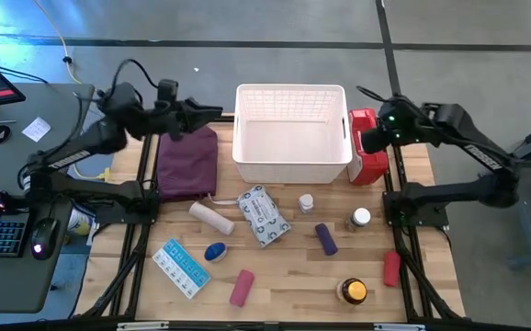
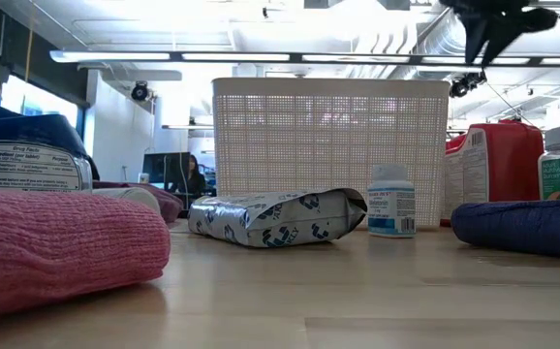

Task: Pick & place medical supplies in basket/bin
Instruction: Put the red first aid kit into the white bin

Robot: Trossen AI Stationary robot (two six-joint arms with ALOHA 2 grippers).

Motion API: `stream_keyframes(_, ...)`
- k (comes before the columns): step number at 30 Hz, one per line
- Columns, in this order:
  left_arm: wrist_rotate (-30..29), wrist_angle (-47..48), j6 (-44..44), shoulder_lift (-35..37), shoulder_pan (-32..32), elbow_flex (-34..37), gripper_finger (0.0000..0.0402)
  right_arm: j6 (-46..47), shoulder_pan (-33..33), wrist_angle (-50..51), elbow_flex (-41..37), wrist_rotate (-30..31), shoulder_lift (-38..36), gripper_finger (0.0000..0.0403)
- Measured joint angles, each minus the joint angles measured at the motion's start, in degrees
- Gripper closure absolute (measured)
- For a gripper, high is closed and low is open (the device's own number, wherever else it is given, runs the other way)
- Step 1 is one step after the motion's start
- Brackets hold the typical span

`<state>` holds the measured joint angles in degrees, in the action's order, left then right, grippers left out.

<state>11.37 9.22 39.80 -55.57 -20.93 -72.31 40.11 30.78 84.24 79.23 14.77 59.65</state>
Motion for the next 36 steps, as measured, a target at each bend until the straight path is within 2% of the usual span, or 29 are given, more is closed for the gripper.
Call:
stream_keyframes(3, -3.6, 14.6, -6.2, -3.4, 0.0, -9.4, 0.0241, -0.6, 4.4, 0.2, -2.6, -0.9, -0.1, 0.0232)
stream_keyframes(6, -6.5, 26.6, -11.1, -7.5, 0.0, -18.2, 0.0241, -4.5, 9.2, -1.5, -6.1, -1.5, 0.1, 0.0223)
stream_keyframes(11, -7.1, 34.1, -15.3, -13.0, 0.0, -26.9, 0.0241, -11.6, 17.5, -7.9, -12.3, -4.8, 0.1, 0.0231)
stream_keyframes(16, -4.4, 34.3, -14.5, -15.3, 0.0, -28.6, 0.0241, -16.0, 23.5, -13.4, -16.5, -7.4, 0.1, 0.0241)
stream_keyframes(21, -4.3, 34.7, -13.4, -15.7, 0.0, -28.6, 0.0241, -18.3, 24.9, -19.6, -20.0, -11.0, 0.1, 0.024)
stream_keyframes(30, -4.3, 37.5, -10.8, -15.5, 0.0, -28.6, 0.0241, -21.1, 24.9, -21.5, -25.8, -8.6, 0.1, 0.0259)
stream_keyframes(36, -4.7, 38.2, -10.9, -15.7, 0.0, -28.6, 0.0241, -23.9, 24.9, -19.8, -24.6, -5.0, -0.1, 0.0311)
